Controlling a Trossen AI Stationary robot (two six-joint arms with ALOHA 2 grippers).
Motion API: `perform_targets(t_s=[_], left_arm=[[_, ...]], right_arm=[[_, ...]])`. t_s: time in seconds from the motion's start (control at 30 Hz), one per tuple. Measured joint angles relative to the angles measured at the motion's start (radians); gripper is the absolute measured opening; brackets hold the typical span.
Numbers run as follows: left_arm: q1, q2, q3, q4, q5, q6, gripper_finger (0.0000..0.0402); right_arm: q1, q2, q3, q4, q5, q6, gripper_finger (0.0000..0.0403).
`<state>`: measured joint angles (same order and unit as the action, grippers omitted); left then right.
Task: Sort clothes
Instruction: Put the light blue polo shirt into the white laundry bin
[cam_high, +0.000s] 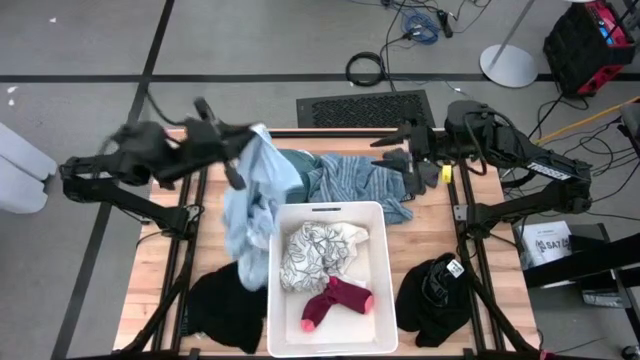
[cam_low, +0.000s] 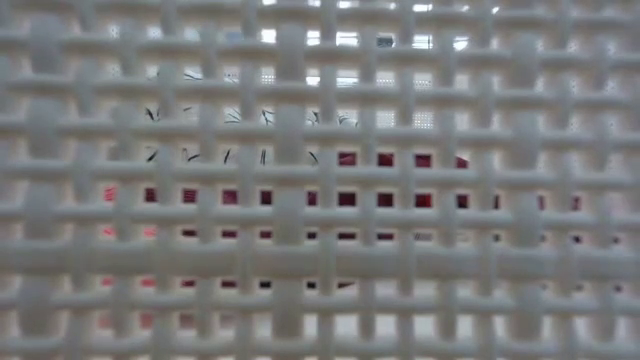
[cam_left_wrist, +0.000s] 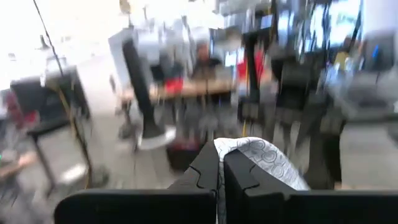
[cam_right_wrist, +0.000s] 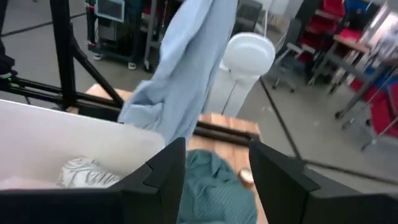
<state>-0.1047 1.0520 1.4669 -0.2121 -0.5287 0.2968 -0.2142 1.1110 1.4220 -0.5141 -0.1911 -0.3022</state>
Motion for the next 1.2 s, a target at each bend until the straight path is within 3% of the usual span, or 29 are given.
perform_targets(t_s=[0.13,0.3,0.43,0.6,0.77,0.9,1.03,1.2], left_arm=[[0.000,0.019,0.047,0.203,0.038,0.050,0.0001],[0.002,0.078,0.117,0.401,0.050,0.054,0.0001],[0.001,0.136,0.197,0.340,0.066,0.055,0.0000],[0.000,0.188,0.272,0.260,0.216,0.041,0.0000],[-0.004,0.204,0.321,0.168,0.271,-0.047,0.0000],[-0.003,0.195,0.347,0.078,0.389,-0.181,0.0000],[-0.008,0.192,0.350,0.086,0.519,-0.330,0.0000],[-0.015,0.199,0.350,0.096,0.515,-0.344,0.0000]], right_arm=[[-0.001,0.017,0.001,0.053,-0.008,-0.022,0.0164],[0.000,0.100,0.001,0.155,-0.107,0.026,0.0164],[-0.001,0.169,0.001,0.256,-0.103,0.026,0.0164],[-0.052,0.246,0.000,0.368,-0.109,-0.038,0.0164],[-0.189,0.306,0.001,0.377,-0.418,0.047,0.0164],[-0.259,0.376,0.001,0.383,-0.469,0.130,0.0164],[-0.235,0.461,0.000,0.387,-0.470,0.176,0.0164],[-0.154,0.550,0.000,0.591,-0.474,0.205,0.0164]])
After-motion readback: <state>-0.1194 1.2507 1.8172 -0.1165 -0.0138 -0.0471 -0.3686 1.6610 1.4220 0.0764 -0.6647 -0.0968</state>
